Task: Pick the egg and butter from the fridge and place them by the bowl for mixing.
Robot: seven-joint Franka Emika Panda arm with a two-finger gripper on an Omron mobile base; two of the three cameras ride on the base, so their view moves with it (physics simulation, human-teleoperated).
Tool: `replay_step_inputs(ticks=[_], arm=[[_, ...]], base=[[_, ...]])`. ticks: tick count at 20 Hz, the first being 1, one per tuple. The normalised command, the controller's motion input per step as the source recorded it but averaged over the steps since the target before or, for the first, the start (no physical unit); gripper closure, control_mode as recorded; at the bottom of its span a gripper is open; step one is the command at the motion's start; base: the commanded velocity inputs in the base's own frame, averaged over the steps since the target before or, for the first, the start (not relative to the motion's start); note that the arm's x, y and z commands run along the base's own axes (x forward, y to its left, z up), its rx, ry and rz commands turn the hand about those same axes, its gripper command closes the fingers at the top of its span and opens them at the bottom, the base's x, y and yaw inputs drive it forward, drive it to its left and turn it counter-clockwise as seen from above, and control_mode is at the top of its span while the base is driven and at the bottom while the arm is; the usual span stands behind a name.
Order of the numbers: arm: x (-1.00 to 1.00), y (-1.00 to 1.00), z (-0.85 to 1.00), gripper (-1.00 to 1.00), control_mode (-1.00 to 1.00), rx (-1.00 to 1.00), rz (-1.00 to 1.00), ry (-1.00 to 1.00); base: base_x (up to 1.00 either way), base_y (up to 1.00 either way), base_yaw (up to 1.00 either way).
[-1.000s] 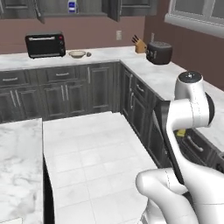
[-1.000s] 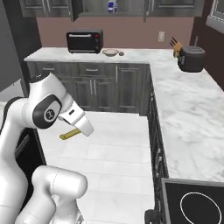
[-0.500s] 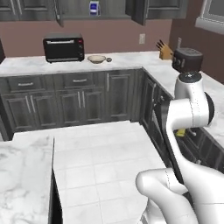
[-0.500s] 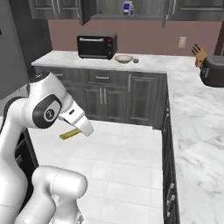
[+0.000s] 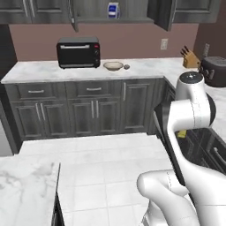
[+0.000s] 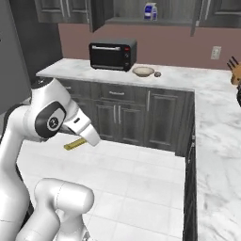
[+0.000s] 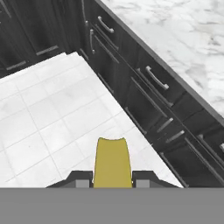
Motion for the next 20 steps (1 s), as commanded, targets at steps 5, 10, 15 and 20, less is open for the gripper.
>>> replay_step_inputs(ticks=[5, 10, 15, 20], arm=[[0.0, 0.0, 0.0, 1.0, 1.0, 0.0, 0.0, 0.0], [0.0, 0.0, 0.0, 1.0, 1.0, 0.0, 0.0, 0.0], [0.0, 0.0, 0.0, 1.0, 1.0, 0.0, 0.0, 0.0], [0.0, 0.0, 0.0, 1.0, 1.0, 0.0, 0.0, 0.0]], base=[[0.77, -0.34, 0.01], [0.77, -0.31, 0.0], [0.76, -0.29, 0.0], [0.74, -0.29, 0.0]])
